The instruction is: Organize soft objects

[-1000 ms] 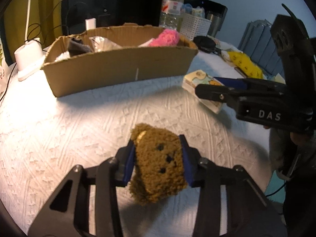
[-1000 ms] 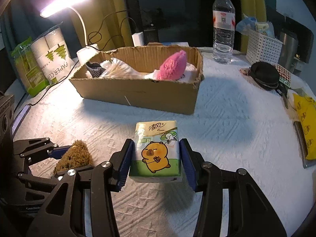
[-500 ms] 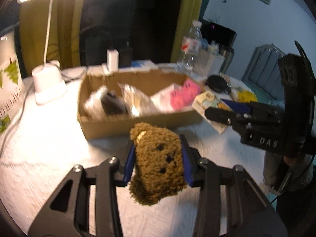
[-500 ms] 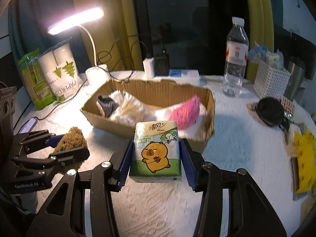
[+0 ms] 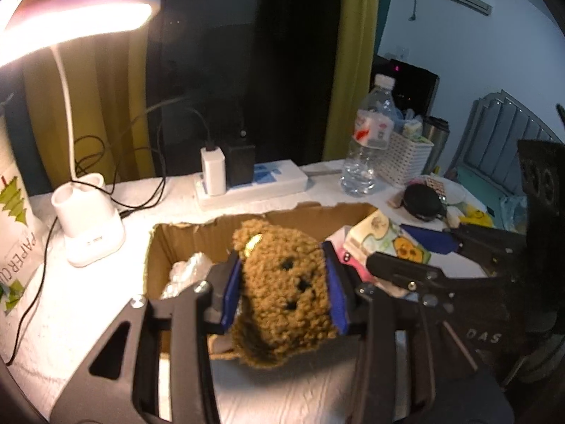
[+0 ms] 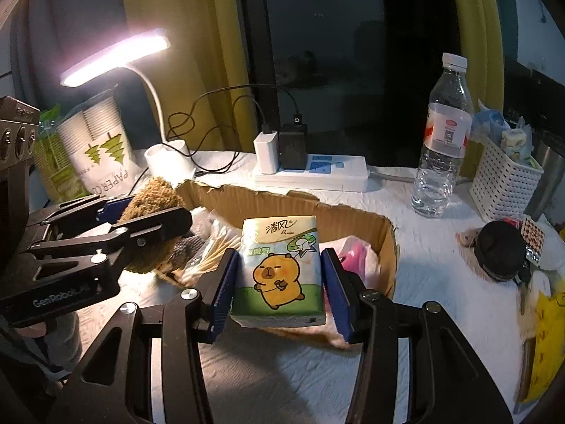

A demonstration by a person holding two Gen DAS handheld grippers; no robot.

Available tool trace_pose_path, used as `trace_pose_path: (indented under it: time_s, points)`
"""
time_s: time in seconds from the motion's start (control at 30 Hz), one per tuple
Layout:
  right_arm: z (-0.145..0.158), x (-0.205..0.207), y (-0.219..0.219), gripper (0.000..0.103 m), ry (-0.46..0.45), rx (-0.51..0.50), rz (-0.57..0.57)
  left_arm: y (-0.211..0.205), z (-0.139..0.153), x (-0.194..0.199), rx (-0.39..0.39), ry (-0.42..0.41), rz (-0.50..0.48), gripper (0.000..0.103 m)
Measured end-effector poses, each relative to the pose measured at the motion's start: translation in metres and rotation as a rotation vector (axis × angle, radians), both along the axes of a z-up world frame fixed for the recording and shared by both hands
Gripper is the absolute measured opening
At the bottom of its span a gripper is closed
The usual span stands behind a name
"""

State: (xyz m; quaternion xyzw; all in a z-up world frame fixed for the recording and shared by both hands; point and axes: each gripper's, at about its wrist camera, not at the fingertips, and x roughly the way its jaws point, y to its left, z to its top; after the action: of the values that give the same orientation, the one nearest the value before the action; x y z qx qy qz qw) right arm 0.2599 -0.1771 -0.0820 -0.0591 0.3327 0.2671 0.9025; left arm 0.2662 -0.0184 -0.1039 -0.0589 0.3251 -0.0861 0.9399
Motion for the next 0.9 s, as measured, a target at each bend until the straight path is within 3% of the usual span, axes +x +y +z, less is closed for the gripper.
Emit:
trace_pose_path:
  time_s: [0.23,0.3,0.37,0.47,0.9]
  points:
    - [-0.018,0.020,0.001,0.051,0.040,-0.020,-0.022,0.001,-0.028,0.019,-0.004,0.080,0.019,0.056]
    - [-0.020,0.021,0.000,0.057,0.041,-0.022,-0.029,0.004,-0.029,0.019,-0.012,0.079,0.030,0.073]
    - [-0.018,0.020,-0.001,0.067,0.028,-0.021,-0.042,0.007,-0.027,0.016,-0.014,0.069,0.044,0.077]
    - [-0.010,0.016,-0.005,0.072,0.005,-0.024,-0.059,0.008,-0.018,0.009,-0.014,0.042,0.047,0.089]
    - [0.039,-0.043,-0.029,0.072,-0.114,-0.031,-0.131,0.016,0.040,-0.055,0.046,-0.104,0.102,0.096]
